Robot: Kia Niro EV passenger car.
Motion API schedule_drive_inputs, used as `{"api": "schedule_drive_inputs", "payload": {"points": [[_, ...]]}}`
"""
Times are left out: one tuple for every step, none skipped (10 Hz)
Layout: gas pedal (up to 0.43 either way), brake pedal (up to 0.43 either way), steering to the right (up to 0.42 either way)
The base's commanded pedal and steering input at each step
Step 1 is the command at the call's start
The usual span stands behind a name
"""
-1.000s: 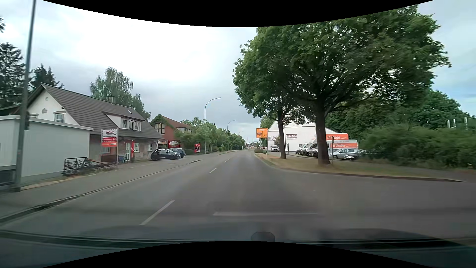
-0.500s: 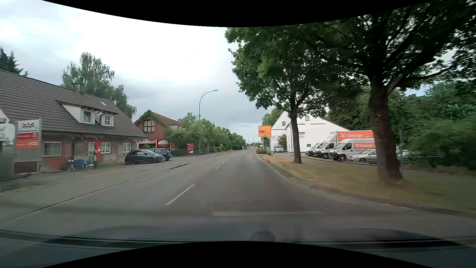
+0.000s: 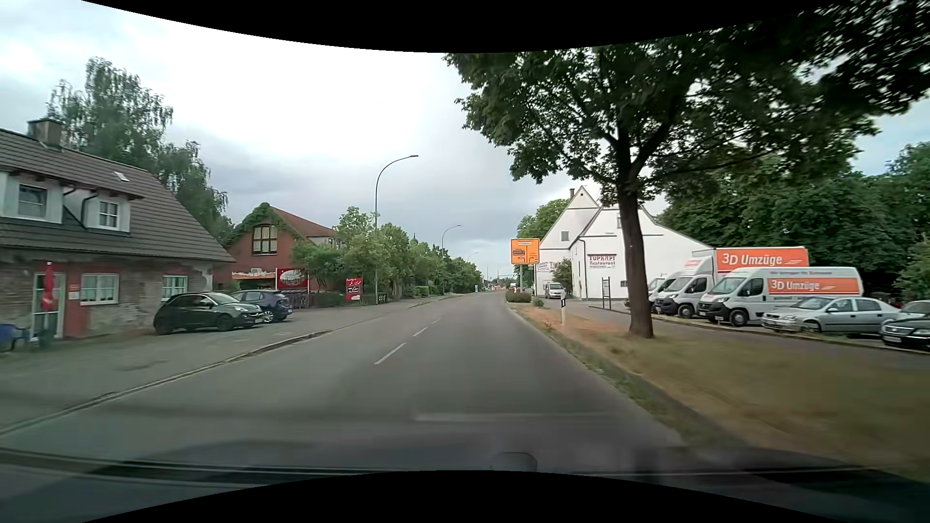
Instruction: Follow the waypoints while adhering to traffic rules and regulations
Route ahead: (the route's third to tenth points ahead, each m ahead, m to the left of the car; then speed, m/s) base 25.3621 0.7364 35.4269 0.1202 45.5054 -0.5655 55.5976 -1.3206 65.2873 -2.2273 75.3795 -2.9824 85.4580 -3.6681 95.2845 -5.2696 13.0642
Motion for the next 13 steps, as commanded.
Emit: {"api": "schedule_drive_inputs", "payload": {"points": [[0.157,0.000,-0.003],[0.157,0.000,0.000],[0.157,0.000,0.001],[0.157,0.000,0.001],[0.157,0.000,0.001],[0.157,0.000,0.001],[0.157,0.000,0.001],[0.157,0.000,0.001],[0.157,0.000,0.001],[0.157,0.000,0.001],[0.157,0.000,0.001],[0.157,0.000,0.000],[0.157,0.000,0.000]]}}
